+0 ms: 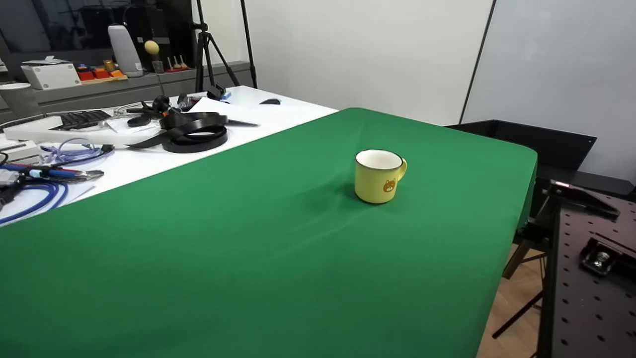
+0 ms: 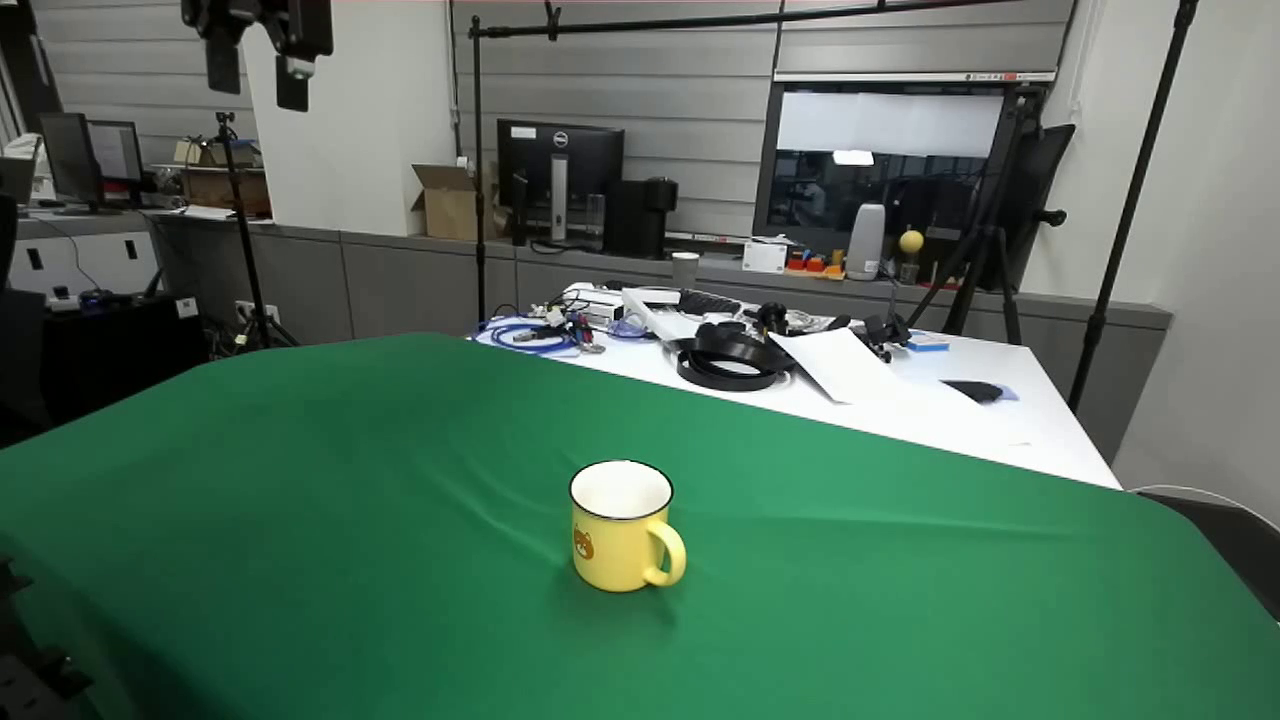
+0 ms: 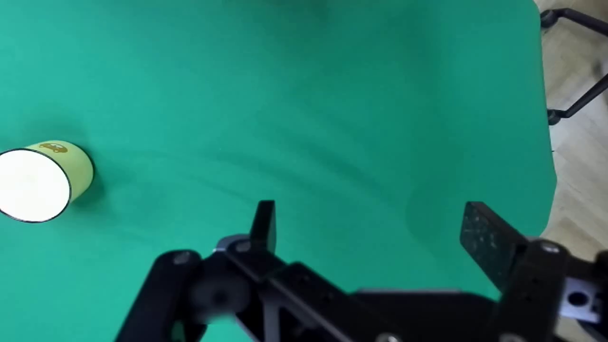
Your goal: Move the mug to the left.
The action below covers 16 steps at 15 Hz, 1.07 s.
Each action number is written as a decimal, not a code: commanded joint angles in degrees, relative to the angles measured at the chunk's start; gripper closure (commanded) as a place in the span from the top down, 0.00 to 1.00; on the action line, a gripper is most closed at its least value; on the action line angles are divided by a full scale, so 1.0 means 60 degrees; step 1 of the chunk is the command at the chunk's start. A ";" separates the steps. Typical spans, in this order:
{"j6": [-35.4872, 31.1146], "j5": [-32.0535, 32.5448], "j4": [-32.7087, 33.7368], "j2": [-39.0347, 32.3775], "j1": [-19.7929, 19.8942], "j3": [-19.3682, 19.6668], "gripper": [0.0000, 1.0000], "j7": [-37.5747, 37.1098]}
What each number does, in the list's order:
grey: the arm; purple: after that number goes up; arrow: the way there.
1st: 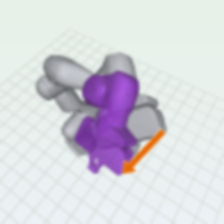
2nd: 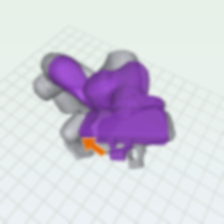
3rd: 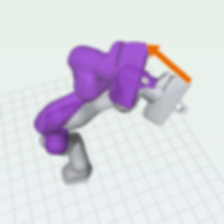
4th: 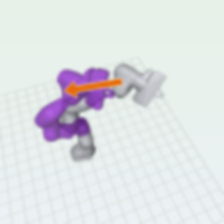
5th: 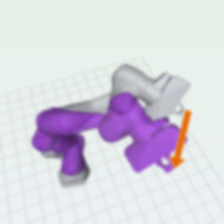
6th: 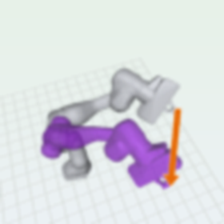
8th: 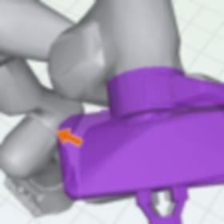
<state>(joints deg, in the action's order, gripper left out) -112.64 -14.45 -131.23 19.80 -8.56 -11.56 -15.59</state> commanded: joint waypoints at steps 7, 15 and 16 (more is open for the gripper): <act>-0.2782 0.1183 -0.0325 -0.1010 0.0787 0.0688 1.00 0.0699; -0.4107 0.2890 -0.0461 -0.2511 0.1881 0.1753 1.00 0.0246; -0.4015 0.2394 -0.0417 -0.2523 0.1667 0.1708 1.00 0.0808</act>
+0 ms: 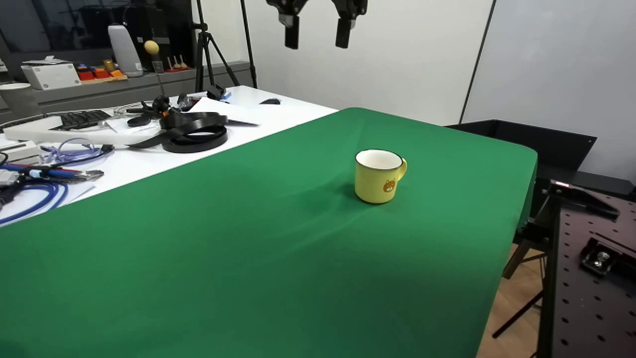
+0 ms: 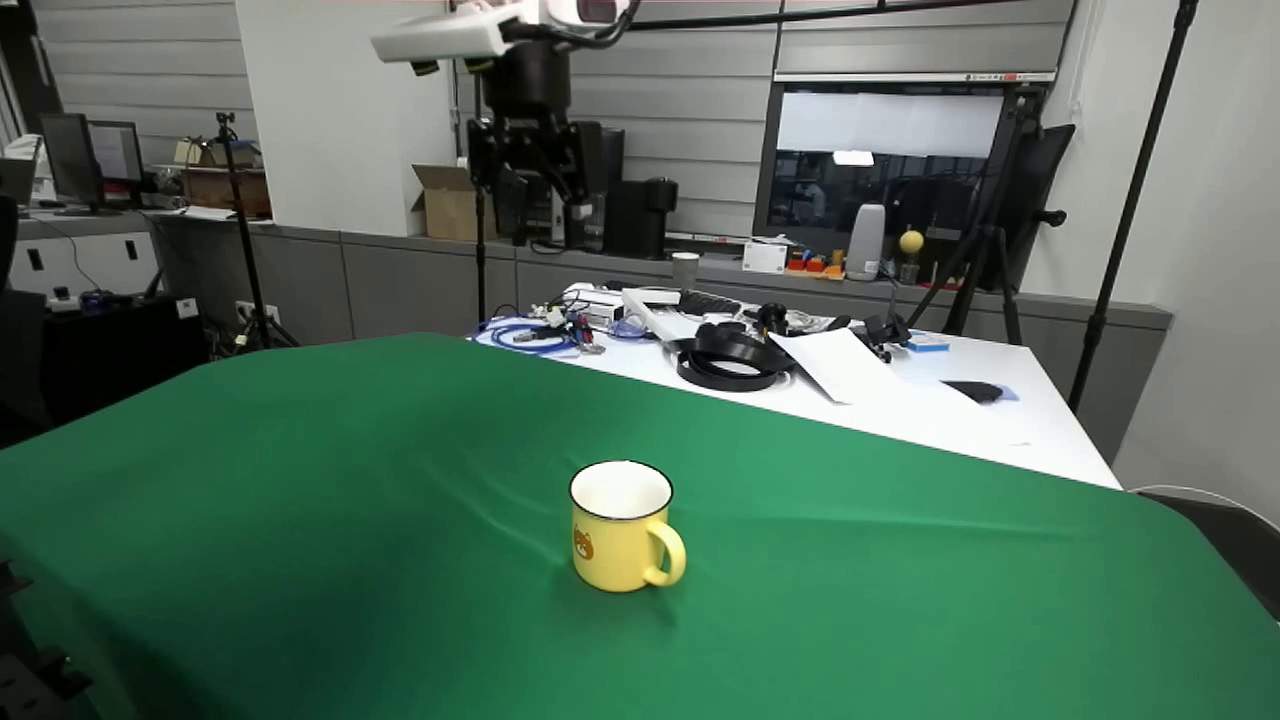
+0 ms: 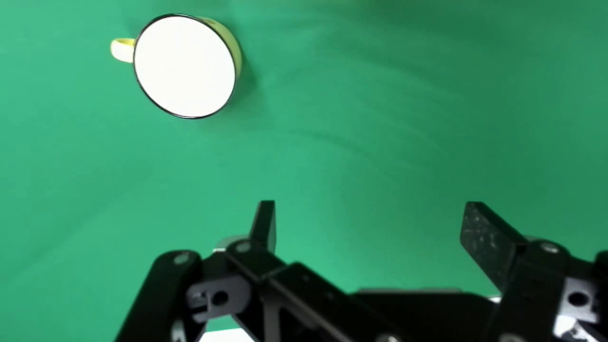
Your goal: Move the mug to the left.
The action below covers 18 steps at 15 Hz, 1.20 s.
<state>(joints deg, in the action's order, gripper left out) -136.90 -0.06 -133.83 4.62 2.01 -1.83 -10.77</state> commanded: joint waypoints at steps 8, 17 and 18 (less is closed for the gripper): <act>-0.0137 0.0030 -0.0054 -0.0537 0.0098 0.0357 1.00 0.0197; -0.1965 -0.0586 -0.0954 -0.1828 0.0553 0.1014 1.00 0.1644; -0.2225 -0.0600 -0.1030 -0.2007 0.0596 0.1057 1.00 0.1647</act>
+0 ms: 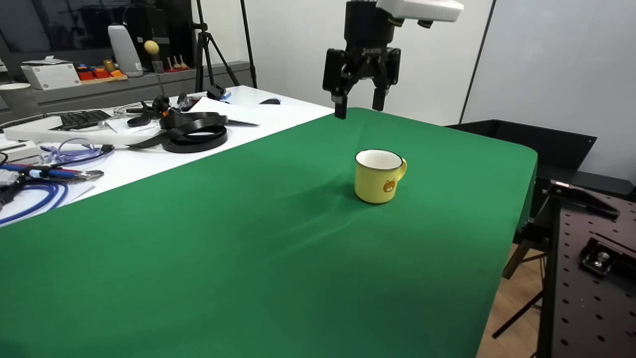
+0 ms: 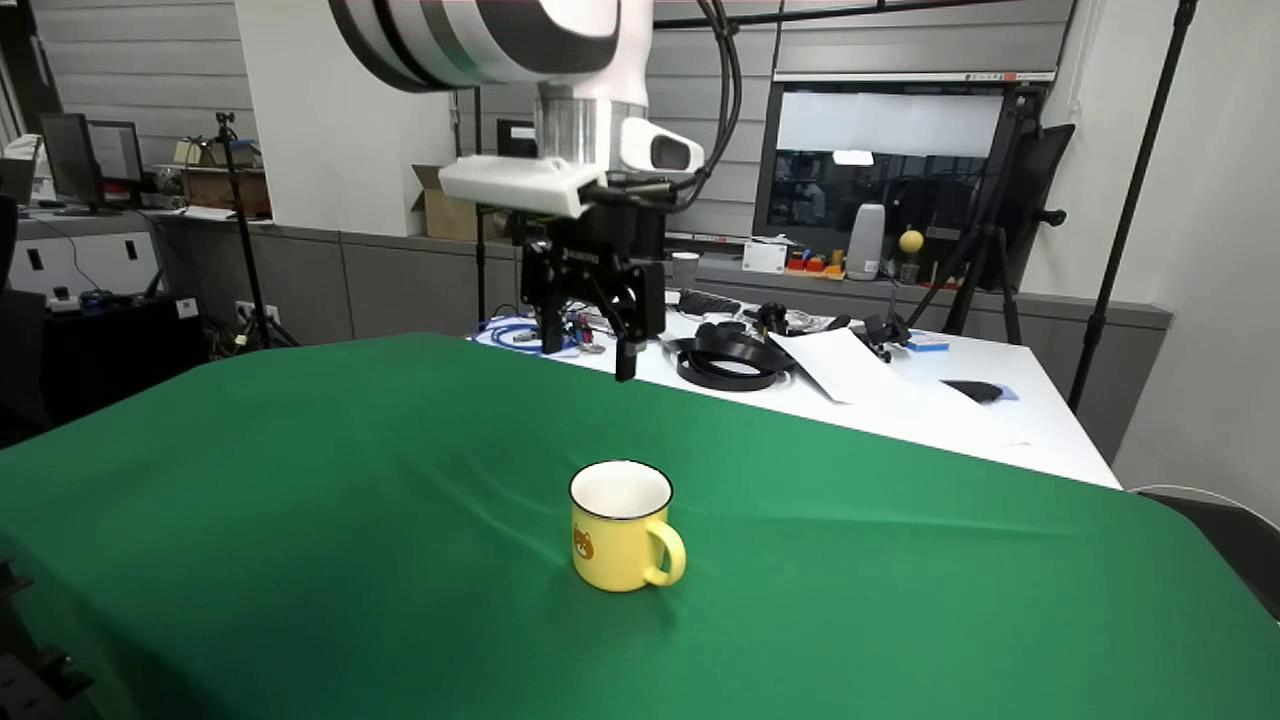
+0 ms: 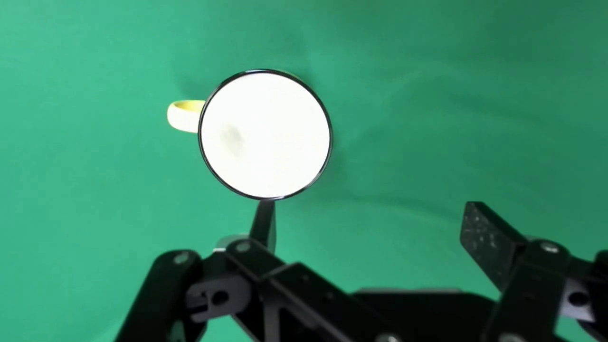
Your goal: Move the mug to the left.
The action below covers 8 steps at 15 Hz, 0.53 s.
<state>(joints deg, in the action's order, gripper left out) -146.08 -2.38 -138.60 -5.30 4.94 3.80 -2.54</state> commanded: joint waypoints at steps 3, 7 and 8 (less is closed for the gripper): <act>-0.1240 -0.0483 -0.0436 -0.0798 0.0230 0.0138 1.00 0.0459; -0.1833 -0.0849 -0.0807 -0.1161 0.0426 0.0078 1.00 0.0760; -0.1894 -0.0853 -0.0855 -0.1226 0.0458 0.0076 1.00 0.0795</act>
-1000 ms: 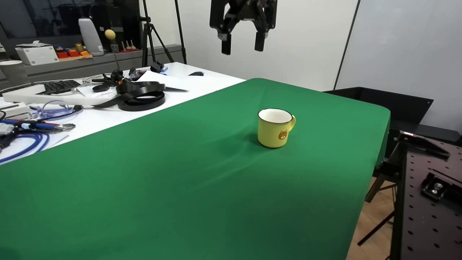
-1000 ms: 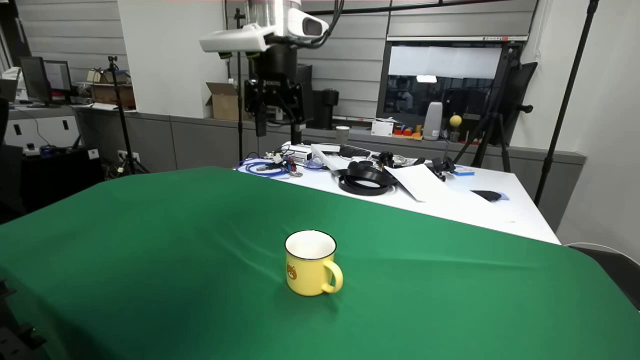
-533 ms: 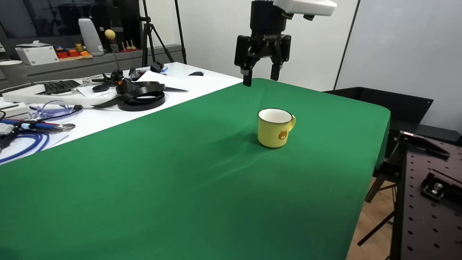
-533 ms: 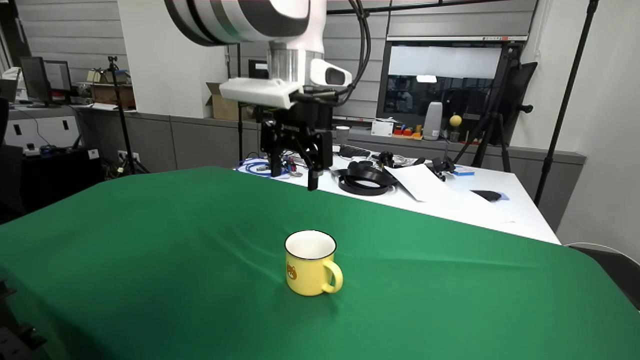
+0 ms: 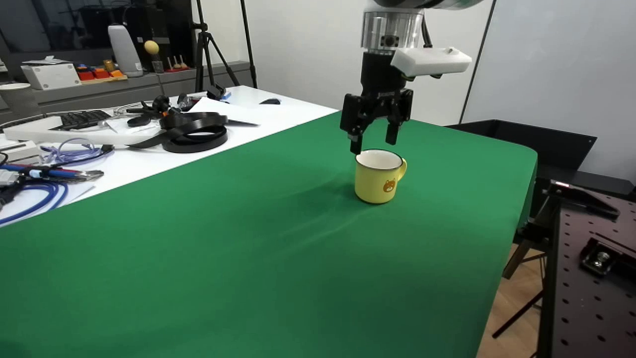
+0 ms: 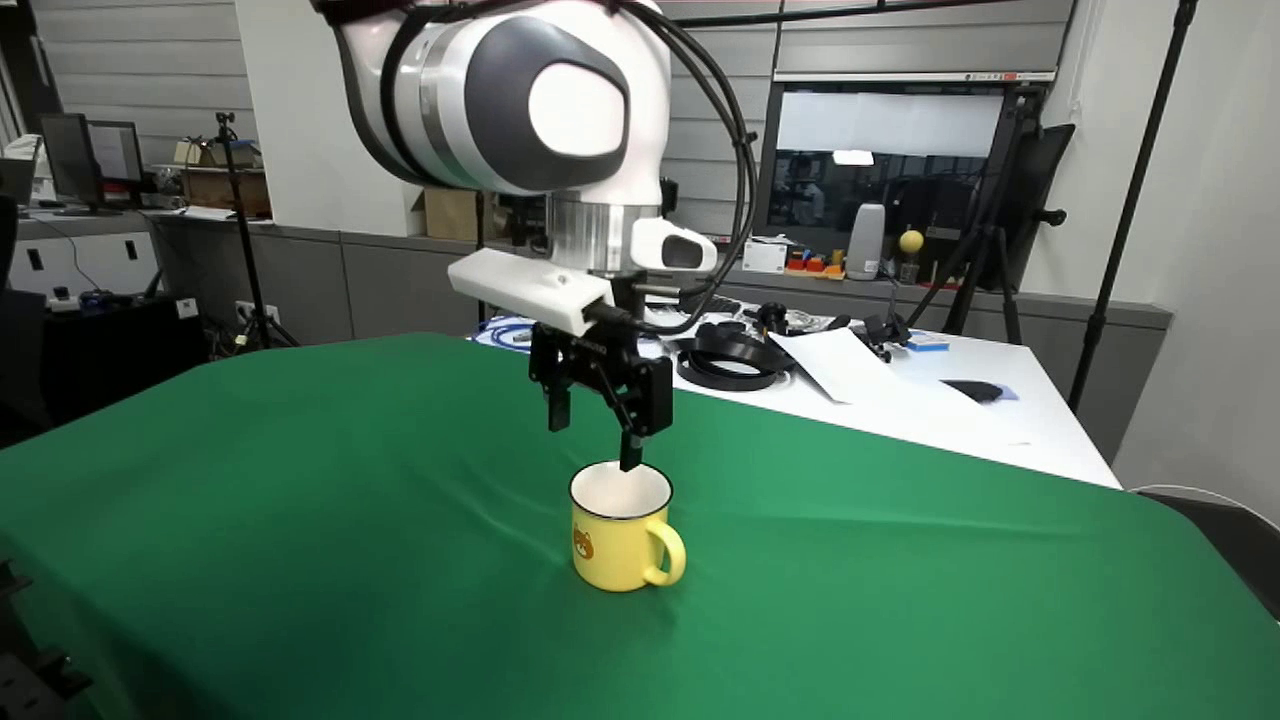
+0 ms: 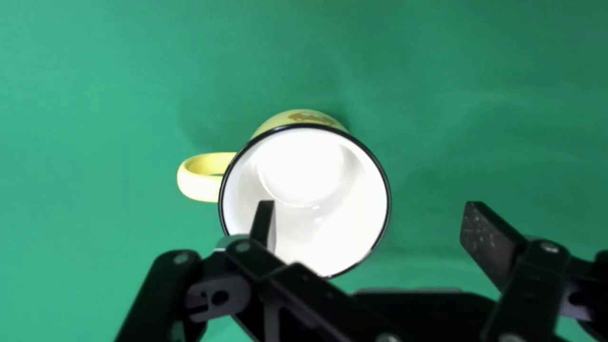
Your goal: Move the mug to the left.
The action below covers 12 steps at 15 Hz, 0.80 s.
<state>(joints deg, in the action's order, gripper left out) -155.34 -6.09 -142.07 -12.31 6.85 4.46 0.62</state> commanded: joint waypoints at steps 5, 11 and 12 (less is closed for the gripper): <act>-0.0392 -0.0282 -0.0401 -0.0209 0.0237 -0.0040 1.00 0.0369; -0.0345 0.0057 -0.0422 -0.0229 0.0145 0.0140 1.00 0.0118; -0.0330 0.0128 -0.0426 -0.0229 0.0121 0.0187 0.91 0.0055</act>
<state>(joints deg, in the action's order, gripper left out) -156.93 -6.64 -143.86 -14.06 7.94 4.61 2.09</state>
